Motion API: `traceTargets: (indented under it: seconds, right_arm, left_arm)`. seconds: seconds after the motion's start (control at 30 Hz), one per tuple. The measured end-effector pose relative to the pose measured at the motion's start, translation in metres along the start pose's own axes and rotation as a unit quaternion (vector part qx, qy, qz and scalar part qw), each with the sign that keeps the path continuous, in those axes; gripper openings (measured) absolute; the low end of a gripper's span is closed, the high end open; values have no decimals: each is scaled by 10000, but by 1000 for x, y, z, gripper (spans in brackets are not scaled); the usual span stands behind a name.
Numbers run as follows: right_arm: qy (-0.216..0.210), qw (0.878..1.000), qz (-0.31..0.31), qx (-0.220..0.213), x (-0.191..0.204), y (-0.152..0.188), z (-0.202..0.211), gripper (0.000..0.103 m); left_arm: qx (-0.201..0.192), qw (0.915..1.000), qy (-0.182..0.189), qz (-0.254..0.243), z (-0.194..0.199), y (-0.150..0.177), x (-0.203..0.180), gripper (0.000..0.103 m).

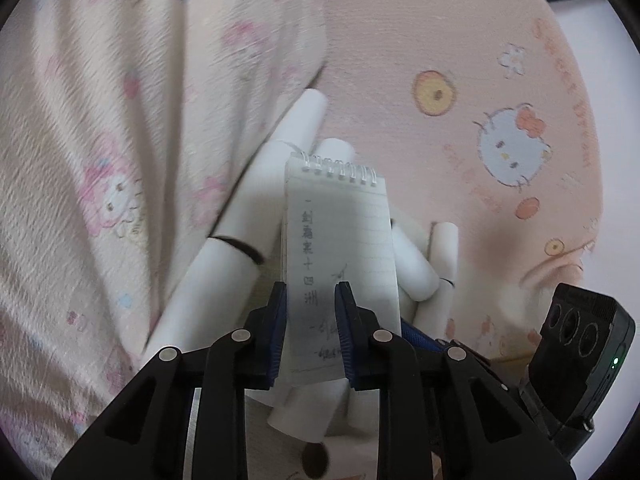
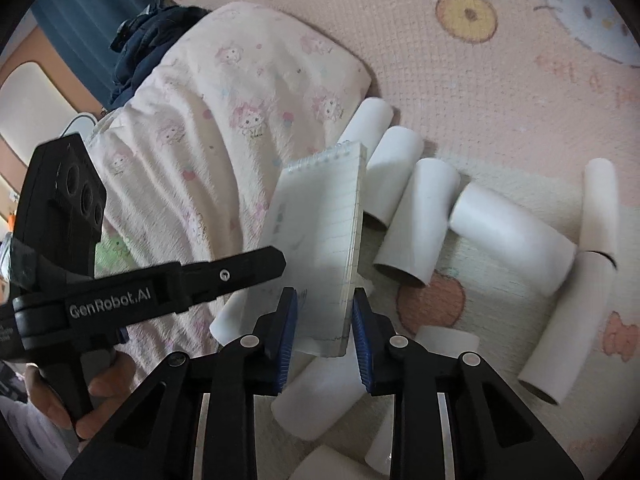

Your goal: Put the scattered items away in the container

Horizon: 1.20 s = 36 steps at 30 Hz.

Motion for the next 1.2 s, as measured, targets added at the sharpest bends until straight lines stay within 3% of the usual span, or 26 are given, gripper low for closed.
traceTargets:
  seconds: [0.27, 0.43, 0.8, 1.2]
  right_arm:
    - [322, 9982, -399, -321, -24, 8, 40, 24]
    - [566, 9950, -748, -344, -50, 20, 56, 24]
    - [1069, 9818, -1487, -510, -89, 56, 99, 25]
    - [1781, 9628, -1978, -464, -117, 109, 134, 25]
  left_arm:
    - [158, 9975, 423, -539, -9, 10, -48, 26]
    - [431, 9950, 690, -587, -21, 26, -69, 26]
    - [910, 9816, 1045, -1313, -37, 65, -118, 26]
    - [1466, 9510, 1149, -2467, -64, 127, -168, 26]
Point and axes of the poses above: each gripper's, at about its wrist camera, not at the fingertips, and z roughly against the way its jaws point, x to its left, y to its underside, the point moved 8 cm from there along -z, roughly the way its jaws point, and after that the axes turned 6 degrees about -z, right-handed, at the moved point
